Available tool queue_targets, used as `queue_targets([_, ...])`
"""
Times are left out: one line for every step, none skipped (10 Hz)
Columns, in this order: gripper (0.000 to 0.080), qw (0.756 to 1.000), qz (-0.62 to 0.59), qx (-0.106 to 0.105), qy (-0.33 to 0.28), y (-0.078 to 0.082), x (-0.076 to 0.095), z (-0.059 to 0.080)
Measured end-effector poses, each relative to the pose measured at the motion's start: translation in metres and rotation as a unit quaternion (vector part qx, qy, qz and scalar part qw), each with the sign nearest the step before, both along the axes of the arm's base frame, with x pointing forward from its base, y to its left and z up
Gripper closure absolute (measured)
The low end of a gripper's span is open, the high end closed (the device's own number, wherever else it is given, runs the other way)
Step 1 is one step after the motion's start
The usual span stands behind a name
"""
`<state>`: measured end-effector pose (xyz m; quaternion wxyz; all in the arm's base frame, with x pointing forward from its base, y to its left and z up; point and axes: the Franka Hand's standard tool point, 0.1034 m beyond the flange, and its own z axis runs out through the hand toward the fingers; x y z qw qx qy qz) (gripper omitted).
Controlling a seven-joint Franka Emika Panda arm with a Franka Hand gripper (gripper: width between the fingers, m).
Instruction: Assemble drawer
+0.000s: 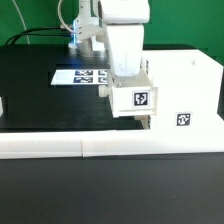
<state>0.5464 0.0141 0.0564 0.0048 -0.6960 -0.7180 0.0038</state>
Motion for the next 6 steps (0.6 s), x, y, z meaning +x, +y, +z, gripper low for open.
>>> queue_targets([0.0755, 1.0, 0.004, -0.001, 0.004, 0.0037, 0.0014, 0.0014])
queue_targets([0.0755, 1.0, 0.009, -0.001, 0.003, 0.006, 0.0018, 0.0008])
queue_targets([0.0755, 1.0, 0.009, -0.001, 0.0, 0.0072, 0.0026, 0.0005])
queue_targets([0.0755, 1.0, 0.008, 0.0, -0.002, 0.007, 0.0029, 0.0004])
queue_targets([0.0755, 1.0, 0.007, 0.0, -0.002, 0.0065, 0.0029, 0.0004])
queue_targets([0.0657, 1.0, 0.006, 0.0, -0.002, 0.0065, 0.003, 0.0005])
